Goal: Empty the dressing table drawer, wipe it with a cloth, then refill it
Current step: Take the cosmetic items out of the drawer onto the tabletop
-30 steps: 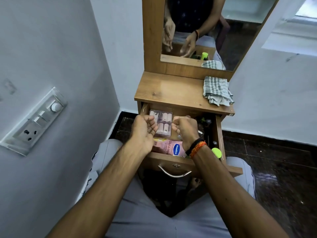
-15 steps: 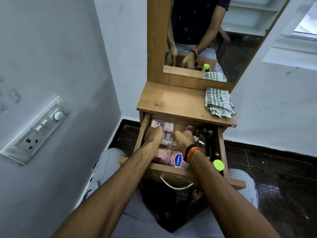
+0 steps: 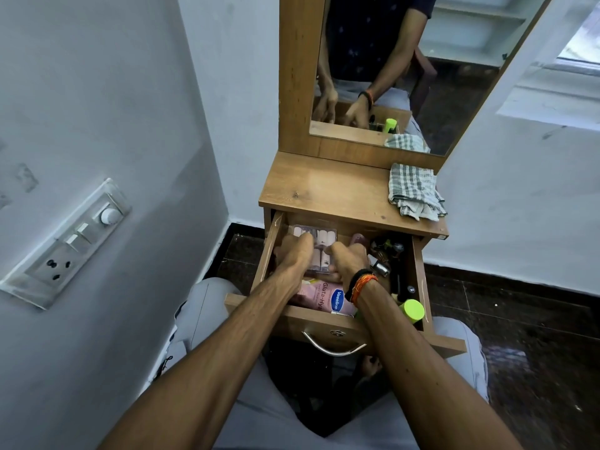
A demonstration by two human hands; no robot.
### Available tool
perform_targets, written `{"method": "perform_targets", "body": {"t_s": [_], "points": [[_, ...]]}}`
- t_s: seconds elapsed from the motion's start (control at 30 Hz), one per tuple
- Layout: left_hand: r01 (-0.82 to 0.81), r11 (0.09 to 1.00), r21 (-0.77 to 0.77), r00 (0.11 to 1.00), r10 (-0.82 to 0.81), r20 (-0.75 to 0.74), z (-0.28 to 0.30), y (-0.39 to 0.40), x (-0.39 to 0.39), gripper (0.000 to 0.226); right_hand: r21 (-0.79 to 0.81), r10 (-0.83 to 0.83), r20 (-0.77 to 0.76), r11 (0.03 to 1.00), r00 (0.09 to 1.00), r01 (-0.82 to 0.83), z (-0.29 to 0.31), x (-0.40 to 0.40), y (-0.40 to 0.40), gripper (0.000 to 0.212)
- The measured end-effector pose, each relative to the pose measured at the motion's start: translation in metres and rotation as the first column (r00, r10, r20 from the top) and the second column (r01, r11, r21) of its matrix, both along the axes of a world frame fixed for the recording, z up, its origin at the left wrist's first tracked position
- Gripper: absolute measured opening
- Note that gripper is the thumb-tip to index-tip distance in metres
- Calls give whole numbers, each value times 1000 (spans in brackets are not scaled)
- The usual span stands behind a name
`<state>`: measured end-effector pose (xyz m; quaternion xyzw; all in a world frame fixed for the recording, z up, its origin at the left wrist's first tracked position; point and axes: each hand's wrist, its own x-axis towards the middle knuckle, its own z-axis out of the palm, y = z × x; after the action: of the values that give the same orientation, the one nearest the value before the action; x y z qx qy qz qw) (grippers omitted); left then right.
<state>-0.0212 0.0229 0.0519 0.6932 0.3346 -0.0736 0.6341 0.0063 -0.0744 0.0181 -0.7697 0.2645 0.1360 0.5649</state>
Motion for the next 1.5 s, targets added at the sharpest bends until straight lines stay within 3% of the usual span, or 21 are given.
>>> {"method": "perform_targets", "body": {"t_s": [0.17, 0.4, 0.47, 0.6, 0.73, 0.87, 1.07, 1.27, 1.5], "points": [[78, 987, 137, 995, -86, 50, -2, 4, -4, 19, -41, -39, 13, 998, 999, 39, -30, 18, -9, 57], [11, 967, 254, 985, -53, 162, 3, 4, -10, 5, 11, -95, 20, 995, 995, 94, -17, 7, -18, 51], [-13, 985, 171, 983, -19, 185, 6, 5, -13, 9, 44, -129, 13, 991, 992, 128, -6, 0, -20, 55], [-150, 988, -26, 972, 152, 179, 3, 11, -21, 17, 219, -166, 5, 962, 986, 161, 13, -16, -21, 24], [-263, 940, -217, 941, 299, 157, 4, 12, -33, 21, 323, -139, 0, 937, 990, 131, 24, -36, -25, 19], [-295, 914, -280, 920, 350, 175, 6, 12, -49, 22, 370, -121, 45, 924, 992, 96, 40, -61, -28, 9], [-335, 877, -345, 873, 426, 236, 14, 17, -61, 21, 397, -87, 137, 917, 987, 26, 59, -69, -30, 25], [-328, 916, -232, 842, 395, 368, 34, 25, -39, 22, 280, -43, 279, 959, 959, -38, 77, -39, -20, 11], [-261, 957, -126, 863, 290, 413, 46, 42, 23, 9, 5, 0, 402, 1000, 916, -2, 90, 19, 5, 26]]}}
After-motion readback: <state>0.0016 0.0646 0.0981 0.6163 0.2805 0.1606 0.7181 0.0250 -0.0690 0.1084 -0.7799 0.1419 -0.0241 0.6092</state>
